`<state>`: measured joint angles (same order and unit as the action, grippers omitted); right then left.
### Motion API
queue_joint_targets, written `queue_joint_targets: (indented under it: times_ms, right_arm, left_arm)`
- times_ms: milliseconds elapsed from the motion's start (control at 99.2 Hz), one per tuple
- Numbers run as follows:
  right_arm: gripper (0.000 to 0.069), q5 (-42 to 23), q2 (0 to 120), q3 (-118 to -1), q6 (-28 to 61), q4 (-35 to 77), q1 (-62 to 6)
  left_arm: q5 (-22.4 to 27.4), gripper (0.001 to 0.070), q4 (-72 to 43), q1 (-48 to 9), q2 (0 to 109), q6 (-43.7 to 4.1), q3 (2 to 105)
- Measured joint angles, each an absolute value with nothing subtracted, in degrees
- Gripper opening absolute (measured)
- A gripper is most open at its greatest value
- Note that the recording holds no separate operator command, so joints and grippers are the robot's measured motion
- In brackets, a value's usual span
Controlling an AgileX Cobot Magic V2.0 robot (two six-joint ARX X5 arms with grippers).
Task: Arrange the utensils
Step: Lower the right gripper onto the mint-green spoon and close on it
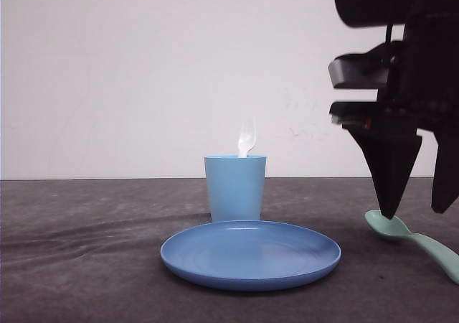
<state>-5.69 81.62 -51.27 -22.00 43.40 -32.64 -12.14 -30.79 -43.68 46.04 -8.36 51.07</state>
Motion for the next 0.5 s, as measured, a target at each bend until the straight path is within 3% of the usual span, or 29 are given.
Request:
queue_joint_targets:
  times_ms: [504]
  right_arm:
    - [0.0339,-8.19,83.83,-51.24,-23.05,42.63,-32.62]
  left_arm:
    - [-12.12,0.0355,-32.01,-43.72,46.04,-8.36,51.07]
